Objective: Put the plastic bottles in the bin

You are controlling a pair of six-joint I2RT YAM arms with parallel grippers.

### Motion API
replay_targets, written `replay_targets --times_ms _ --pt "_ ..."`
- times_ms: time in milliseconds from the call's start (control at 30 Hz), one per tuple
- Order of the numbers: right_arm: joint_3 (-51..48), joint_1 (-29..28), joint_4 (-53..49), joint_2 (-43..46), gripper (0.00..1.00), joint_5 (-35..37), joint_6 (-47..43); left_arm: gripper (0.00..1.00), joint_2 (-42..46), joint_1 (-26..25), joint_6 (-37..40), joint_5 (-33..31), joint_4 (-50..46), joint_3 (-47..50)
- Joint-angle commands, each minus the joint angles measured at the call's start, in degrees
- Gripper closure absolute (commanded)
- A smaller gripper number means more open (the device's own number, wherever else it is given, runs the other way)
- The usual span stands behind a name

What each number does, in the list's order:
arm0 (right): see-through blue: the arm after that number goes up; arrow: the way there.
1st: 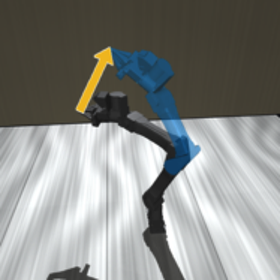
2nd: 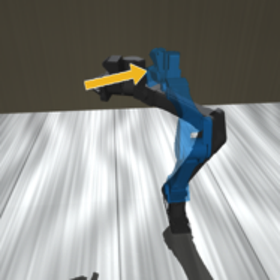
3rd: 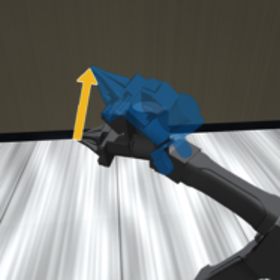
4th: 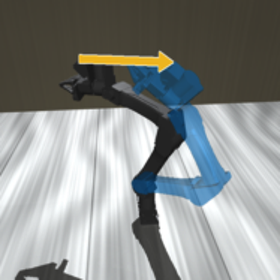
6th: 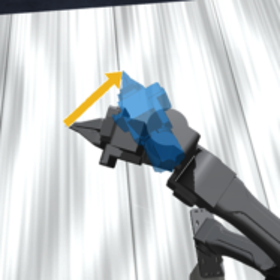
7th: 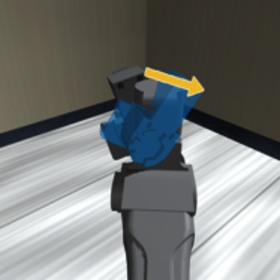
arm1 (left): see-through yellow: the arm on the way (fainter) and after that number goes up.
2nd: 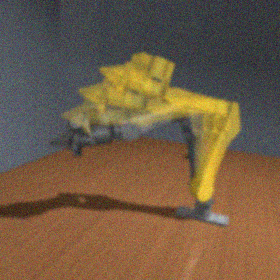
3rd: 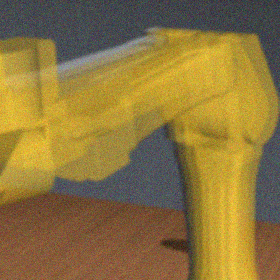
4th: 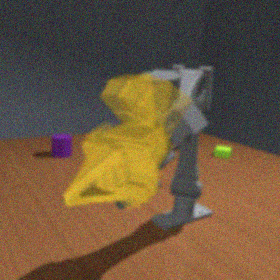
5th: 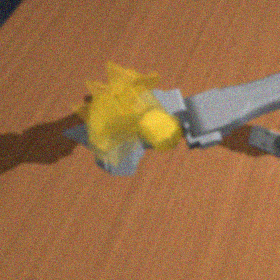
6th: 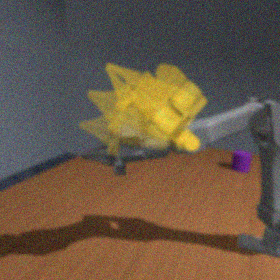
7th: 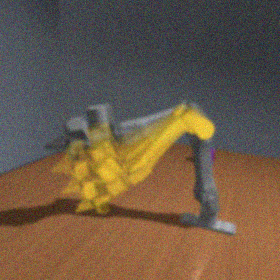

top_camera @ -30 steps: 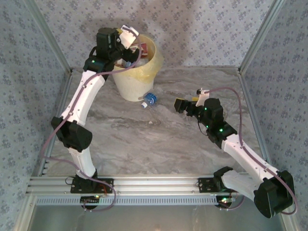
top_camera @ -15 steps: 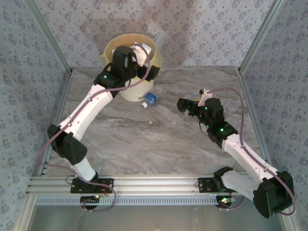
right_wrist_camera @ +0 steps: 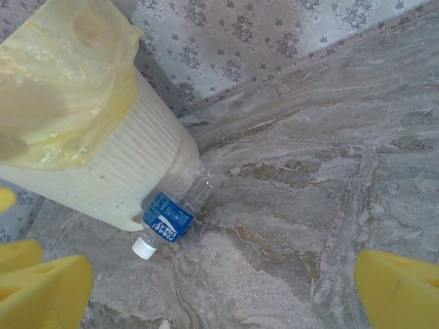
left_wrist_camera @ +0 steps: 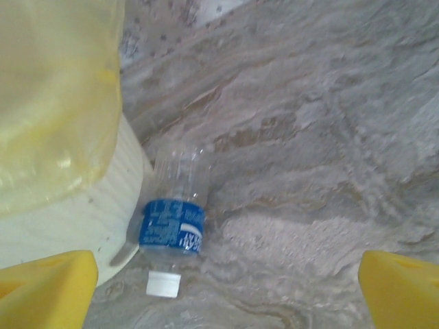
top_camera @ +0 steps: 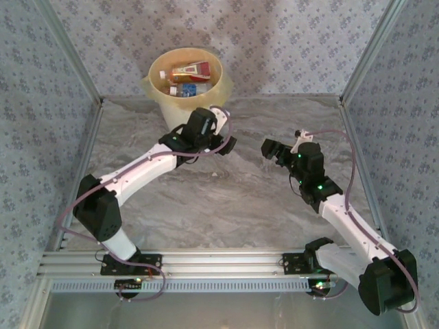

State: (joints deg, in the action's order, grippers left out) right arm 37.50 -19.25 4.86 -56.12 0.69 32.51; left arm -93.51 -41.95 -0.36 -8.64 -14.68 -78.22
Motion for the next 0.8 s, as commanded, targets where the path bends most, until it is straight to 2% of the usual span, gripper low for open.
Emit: replay_targets --times_ms 0,300,467,600,767 --pt "-0.93 0.65 0.56 0.97 0.00 -0.24 1.63 0.02 0.26 0.11 -1.02 -4.53 3.32 3.11" --pt "-0.97 1.56 0.99 0.83 0.00 -1.34 2.58 0.02 -8.34 0.24 -1.73 -8.27 4.93 4.06" --pt "-1.02 1.75 0.10 1.33 0.00 -1.79 2.77 0.02 -14.91 0.77 -4.75 -14.24 4.73 1.07" --pt "-1.21 2.01 -0.81 1.97 0.00 -1.68 2.40 0.04 -17.81 2.91 -5.53 -10.96 5.03 0.83" --pt "-1.63 2.45 -1.40 2.97 0.00 -1.31 2.33 0.12 -20.83 5.98 -6.24 -6.71 4.34 0.65"
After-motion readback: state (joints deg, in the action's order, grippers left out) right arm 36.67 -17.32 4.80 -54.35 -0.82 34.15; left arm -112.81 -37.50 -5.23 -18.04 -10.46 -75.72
